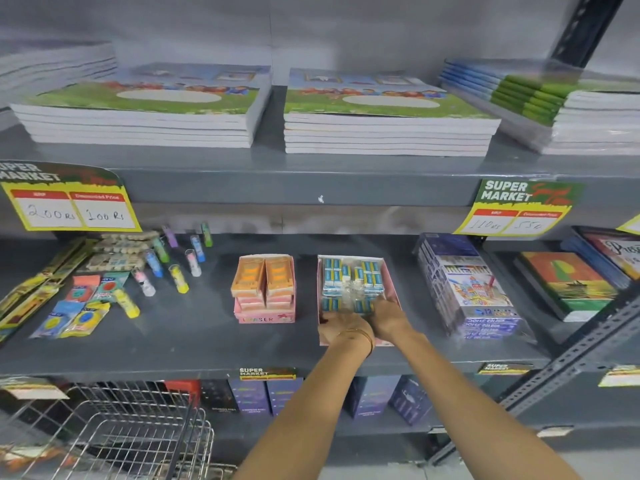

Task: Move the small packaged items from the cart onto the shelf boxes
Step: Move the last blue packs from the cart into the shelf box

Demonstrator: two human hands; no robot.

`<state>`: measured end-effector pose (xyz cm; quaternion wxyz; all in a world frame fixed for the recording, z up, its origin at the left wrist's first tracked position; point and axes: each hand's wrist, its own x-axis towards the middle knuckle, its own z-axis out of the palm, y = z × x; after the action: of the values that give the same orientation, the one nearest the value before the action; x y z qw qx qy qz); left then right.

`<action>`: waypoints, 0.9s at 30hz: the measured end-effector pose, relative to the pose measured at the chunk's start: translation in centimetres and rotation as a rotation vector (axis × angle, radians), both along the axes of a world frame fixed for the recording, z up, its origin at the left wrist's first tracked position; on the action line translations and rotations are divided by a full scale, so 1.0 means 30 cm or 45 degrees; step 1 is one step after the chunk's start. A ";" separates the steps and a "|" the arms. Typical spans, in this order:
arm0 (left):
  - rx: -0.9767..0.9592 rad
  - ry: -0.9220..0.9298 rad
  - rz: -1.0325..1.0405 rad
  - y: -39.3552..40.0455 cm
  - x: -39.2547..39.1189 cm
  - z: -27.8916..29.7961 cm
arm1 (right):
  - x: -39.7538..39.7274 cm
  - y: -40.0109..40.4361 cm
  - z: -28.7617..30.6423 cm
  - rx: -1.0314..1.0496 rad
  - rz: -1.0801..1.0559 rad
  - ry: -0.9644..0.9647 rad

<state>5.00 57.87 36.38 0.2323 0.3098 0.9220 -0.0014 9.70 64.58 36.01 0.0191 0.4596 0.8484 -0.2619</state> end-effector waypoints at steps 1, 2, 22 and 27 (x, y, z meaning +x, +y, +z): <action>0.017 -0.036 0.020 -0.002 0.006 -0.003 | 0.003 -0.002 -0.006 -0.008 0.005 0.025; 0.023 -0.050 0.036 -0.005 0.008 -0.003 | 0.004 -0.002 -0.009 -0.018 0.005 0.048; 0.200 -0.183 -0.038 -0.054 -0.024 0.042 | 0.019 0.000 -0.009 -0.056 -0.041 0.065; 0.231 0.096 -0.228 -0.087 -0.049 0.086 | 0.018 -0.017 0.010 0.065 0.007 -0.040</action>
<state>3.51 55.27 38.97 0.1674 0.4103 0.8951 0.0496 10.23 64.06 36.32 0.0215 0.4616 0.8557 -0.2328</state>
